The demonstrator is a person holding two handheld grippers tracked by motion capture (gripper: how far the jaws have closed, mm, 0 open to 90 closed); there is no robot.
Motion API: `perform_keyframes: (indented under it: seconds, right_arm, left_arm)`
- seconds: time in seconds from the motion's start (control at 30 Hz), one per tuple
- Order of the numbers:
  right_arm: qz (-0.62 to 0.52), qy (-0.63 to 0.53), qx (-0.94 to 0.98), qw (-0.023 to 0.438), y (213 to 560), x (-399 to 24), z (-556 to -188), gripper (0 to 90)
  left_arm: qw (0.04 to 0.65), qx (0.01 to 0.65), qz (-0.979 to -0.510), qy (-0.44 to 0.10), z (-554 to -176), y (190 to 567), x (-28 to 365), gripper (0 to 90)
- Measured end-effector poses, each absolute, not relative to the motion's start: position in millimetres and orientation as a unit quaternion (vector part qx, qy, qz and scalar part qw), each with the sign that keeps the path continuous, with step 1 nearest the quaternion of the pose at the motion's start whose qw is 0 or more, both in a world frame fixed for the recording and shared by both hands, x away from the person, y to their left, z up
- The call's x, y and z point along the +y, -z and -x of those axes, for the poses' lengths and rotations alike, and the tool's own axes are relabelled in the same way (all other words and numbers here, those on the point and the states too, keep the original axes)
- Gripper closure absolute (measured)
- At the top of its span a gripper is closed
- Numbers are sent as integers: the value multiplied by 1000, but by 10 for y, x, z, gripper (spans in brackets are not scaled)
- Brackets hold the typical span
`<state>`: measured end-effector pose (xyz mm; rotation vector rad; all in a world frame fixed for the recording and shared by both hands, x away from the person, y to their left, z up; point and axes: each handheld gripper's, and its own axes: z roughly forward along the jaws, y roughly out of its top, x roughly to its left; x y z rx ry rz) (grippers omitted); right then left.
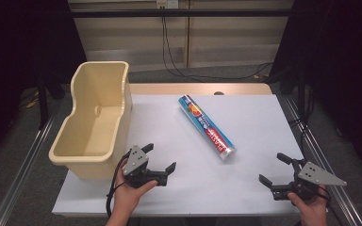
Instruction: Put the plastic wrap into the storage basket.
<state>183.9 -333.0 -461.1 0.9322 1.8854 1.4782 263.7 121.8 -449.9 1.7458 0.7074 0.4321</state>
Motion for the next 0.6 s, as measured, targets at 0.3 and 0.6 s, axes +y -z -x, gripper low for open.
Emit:
perform_keyframes:
  seconds: [0.3,0.6]
  right_arm:
    - [-346,-549,707,281,4615,-3331,-1842,1]
    - [-346,-547,709,278,4623,-3325,-1847,1]
  left_arm:
    - [558,310,-750,-174,-2839,4547,941,0]
    - [552,314,-755,-165,-3054,4521,655,0]
